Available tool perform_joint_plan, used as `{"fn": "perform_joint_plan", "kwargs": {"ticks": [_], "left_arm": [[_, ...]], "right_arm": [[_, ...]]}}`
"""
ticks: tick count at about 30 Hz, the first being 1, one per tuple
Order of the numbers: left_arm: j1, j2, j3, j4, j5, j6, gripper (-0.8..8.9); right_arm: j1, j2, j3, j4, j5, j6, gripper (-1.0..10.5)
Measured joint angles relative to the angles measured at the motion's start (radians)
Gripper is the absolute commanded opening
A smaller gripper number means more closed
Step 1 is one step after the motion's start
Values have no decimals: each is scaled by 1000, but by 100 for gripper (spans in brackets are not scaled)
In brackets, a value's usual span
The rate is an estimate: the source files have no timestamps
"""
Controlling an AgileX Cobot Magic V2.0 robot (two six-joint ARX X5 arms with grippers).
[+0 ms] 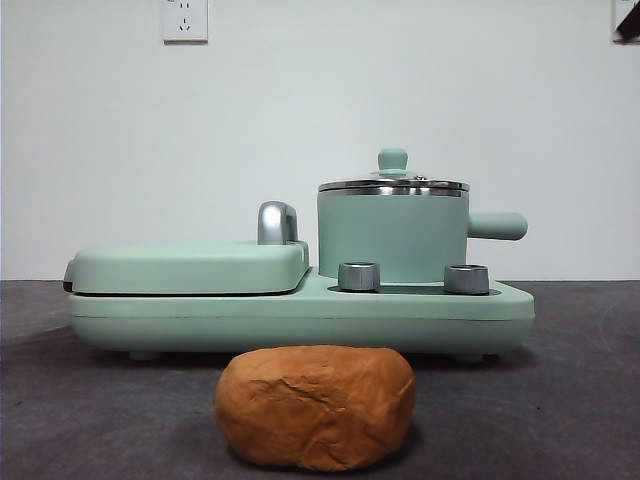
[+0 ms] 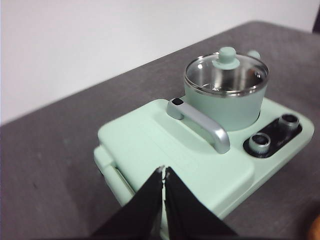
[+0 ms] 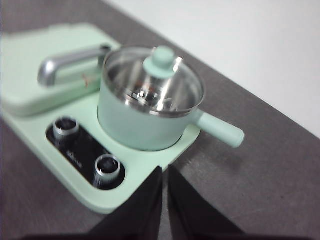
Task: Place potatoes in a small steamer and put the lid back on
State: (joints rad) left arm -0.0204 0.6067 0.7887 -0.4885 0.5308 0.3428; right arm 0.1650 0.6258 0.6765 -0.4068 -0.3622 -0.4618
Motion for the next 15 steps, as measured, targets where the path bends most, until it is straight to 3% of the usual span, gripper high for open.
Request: {"fn": "perform_joint_plan", "kwargs": {"ticks": [1,5,11,15], "left_arm": [[-4,4,2,3,0,20,21],[-25,12,3,6,0,63,286],[-59,14,3,12,0,77,311],[-98,41,3,94,0,56,306]], "right_arm": [[11,10,0,0,0,-20,82],[52,27,0,8,-1,-72,430],[71,27,0,16,-1,-85,435],[71,27,0,16,-1,-85,435]]}}
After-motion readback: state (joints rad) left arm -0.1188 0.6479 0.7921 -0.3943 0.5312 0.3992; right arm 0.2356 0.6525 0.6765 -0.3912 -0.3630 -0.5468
